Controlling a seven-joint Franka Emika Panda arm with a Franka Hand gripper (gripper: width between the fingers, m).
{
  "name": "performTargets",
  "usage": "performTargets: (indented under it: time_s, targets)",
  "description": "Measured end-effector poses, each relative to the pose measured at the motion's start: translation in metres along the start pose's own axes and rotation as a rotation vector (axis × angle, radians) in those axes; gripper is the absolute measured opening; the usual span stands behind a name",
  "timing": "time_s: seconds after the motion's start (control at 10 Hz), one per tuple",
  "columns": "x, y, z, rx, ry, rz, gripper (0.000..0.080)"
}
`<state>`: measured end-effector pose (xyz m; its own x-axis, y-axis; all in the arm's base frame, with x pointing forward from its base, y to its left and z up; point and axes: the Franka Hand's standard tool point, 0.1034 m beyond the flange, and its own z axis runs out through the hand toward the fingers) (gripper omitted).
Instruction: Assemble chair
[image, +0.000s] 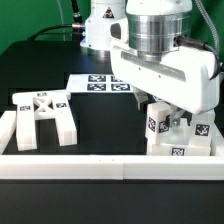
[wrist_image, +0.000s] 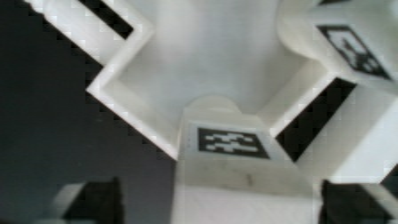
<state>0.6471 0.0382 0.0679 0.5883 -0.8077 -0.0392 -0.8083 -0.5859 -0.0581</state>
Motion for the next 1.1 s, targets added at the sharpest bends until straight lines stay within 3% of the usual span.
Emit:
performTargets:
  time_s: [0.1, 0.3, 1.1]
  targets:
    - [-0.0010, -0.0004, 0.0002, -0.005, 0.003, -0.139, 0.0624]
    - [-0.0021, -0.0010, 0.0002, -0.007, 0.004, -0.323, 0.0645]
    - [0.0043, 0.0008, -0.0023, -0.042, 0.017, -0.980, 0.0649]
